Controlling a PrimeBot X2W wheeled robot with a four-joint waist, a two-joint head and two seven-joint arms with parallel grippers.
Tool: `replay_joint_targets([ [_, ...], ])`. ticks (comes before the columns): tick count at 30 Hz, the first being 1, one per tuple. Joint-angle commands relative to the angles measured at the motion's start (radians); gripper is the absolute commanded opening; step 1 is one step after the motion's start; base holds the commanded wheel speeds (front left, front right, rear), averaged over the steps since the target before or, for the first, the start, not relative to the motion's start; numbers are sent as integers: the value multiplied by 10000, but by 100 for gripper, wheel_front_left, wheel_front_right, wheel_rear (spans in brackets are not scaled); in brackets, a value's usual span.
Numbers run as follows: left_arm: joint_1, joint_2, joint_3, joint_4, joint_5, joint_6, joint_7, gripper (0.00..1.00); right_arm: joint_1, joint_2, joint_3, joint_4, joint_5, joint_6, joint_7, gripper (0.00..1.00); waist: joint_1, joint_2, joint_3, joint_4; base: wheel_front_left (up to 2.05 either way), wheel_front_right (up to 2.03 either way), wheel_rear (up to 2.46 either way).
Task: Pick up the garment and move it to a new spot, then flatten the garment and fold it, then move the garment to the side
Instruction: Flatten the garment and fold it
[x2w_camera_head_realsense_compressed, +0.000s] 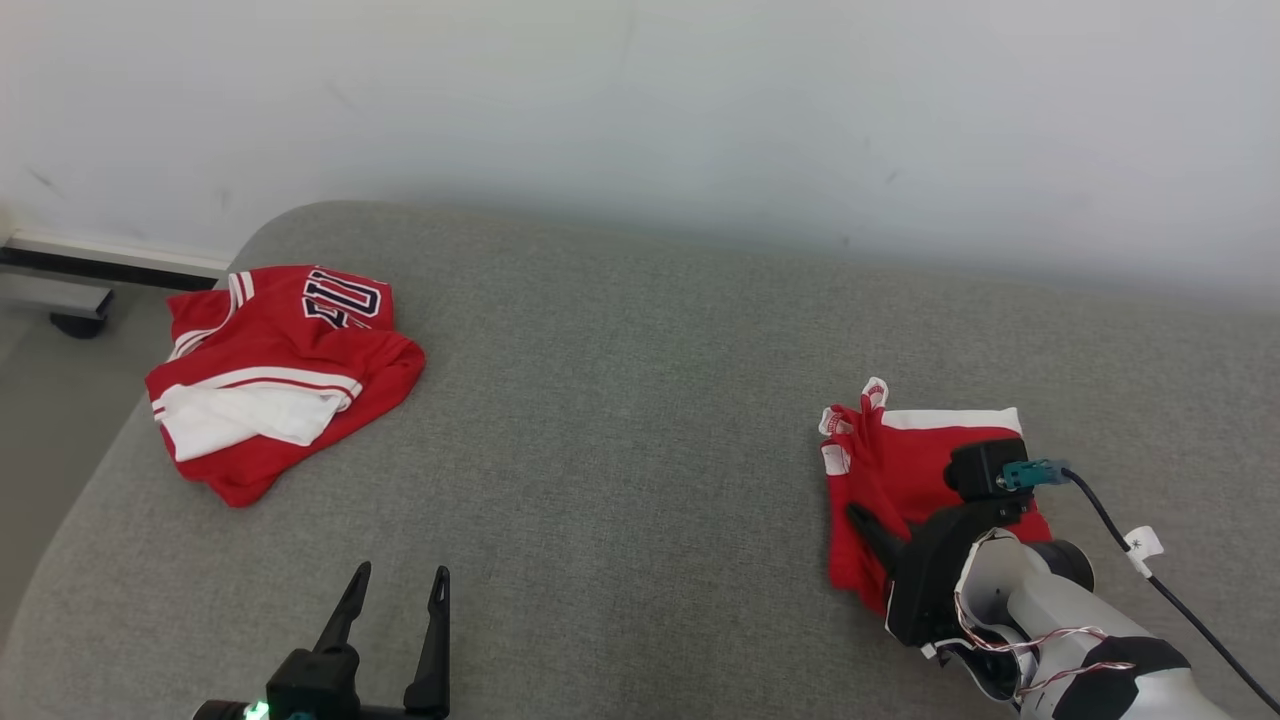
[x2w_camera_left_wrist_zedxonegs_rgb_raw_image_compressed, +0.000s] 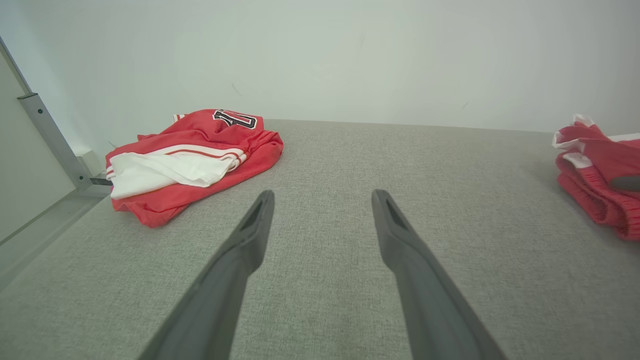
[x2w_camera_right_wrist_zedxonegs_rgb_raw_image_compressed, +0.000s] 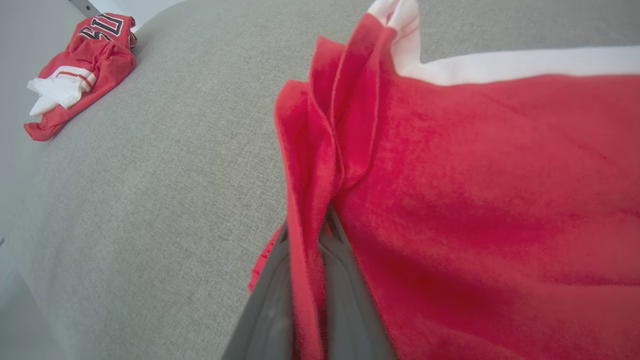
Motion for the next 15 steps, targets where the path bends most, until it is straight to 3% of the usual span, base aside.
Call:
replay_joint_targets([
  [1, -80, -22, 38, 28, -29, 52, -33, 100, -89, 27, -21, -7, -71, -22, -213, 100, -1, -1, -49, -91, 0, 0, 0],
  [15, 281, 45, 294, -104, 28, 78, -33, 100, 678, -1308, -1047, -844, 270, -22, -2636, 100, -1, -1, -318, -726, 0, 0, 0],
])
